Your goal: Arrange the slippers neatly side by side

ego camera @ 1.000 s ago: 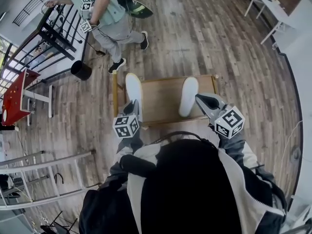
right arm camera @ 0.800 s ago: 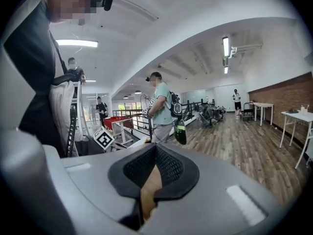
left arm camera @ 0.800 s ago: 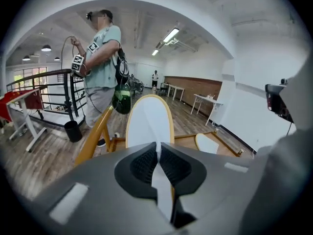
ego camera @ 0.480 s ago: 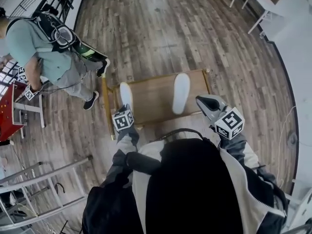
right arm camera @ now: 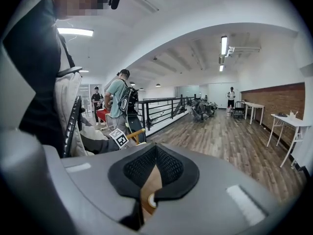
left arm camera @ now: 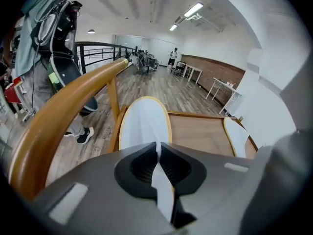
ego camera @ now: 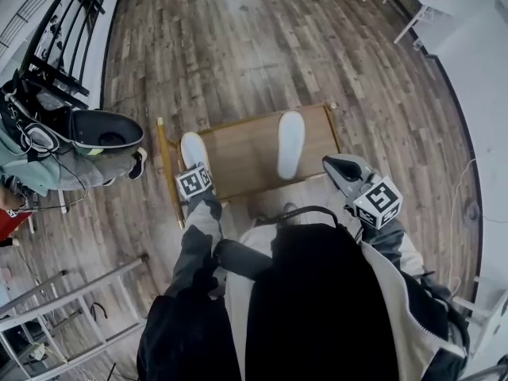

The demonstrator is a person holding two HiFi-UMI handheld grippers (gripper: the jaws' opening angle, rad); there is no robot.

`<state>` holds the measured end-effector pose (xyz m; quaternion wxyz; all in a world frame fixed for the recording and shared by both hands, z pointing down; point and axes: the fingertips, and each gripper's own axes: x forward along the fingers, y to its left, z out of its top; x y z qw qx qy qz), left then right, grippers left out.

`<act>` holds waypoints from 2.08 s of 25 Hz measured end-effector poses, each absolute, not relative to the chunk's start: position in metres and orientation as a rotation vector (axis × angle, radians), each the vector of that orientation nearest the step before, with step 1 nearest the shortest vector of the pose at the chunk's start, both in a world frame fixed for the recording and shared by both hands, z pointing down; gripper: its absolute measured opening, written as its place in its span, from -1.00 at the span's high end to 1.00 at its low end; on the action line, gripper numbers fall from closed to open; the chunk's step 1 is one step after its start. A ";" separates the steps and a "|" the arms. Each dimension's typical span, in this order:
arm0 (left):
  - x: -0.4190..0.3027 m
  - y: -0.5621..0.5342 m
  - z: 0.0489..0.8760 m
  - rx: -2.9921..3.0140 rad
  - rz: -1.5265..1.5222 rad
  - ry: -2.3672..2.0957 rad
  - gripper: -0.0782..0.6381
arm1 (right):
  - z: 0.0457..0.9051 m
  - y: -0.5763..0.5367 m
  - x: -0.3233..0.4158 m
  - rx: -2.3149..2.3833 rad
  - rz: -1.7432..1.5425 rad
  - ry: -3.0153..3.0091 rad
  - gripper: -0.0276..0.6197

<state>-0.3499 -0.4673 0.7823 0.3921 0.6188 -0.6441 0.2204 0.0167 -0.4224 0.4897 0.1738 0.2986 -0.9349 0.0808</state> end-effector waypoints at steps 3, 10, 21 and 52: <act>-0.349 -0.467 0.790 1.572 0.607 -1.611 0.70 | 0.491 -0.420 0.017 0.847 0.234 -2.644 0.91; -0.343 -0.471 0.795 1.557 0.657 -1.583 0.38 | 0.492 -0.419 0.007 0.829 0.241 -2.643 0.91; -0.325 -0.483 0.764 1.686 0.629 -1.576 0.33 | 0.495 -0.416 -0.009 0.797 0.238 -2.667 0.91; -0.171 -0.388 0.432 2.840 0.061 -1.289 0.75 | 0.447 -0.398 -0.115 0.626 0.196 -2.942 0.91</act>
